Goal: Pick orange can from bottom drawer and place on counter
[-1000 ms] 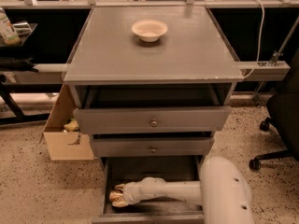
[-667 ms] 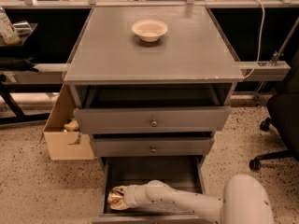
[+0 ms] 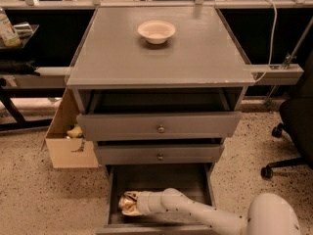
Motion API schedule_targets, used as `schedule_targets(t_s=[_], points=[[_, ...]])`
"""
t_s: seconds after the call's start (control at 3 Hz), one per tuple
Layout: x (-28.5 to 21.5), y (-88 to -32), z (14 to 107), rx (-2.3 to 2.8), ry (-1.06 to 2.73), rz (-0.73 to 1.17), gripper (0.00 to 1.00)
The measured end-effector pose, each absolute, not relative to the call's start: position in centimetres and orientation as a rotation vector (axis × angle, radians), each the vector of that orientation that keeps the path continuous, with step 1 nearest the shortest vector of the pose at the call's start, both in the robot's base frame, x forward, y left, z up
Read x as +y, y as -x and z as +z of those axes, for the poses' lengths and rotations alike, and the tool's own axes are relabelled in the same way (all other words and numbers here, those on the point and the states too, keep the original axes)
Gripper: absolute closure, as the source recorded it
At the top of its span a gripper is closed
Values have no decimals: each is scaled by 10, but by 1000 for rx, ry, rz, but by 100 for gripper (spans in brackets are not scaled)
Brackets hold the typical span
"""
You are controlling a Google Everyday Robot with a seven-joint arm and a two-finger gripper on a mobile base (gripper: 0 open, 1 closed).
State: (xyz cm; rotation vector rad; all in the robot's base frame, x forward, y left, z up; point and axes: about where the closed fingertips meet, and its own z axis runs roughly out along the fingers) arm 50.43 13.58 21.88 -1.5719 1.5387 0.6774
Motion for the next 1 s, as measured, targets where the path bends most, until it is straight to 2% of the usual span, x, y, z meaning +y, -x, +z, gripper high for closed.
schedule_targets(t_s=[0.33,1.0], points=[[140,-499,239,1465,1583,694,100],[125,-464,353,1234,1676,563,100]])
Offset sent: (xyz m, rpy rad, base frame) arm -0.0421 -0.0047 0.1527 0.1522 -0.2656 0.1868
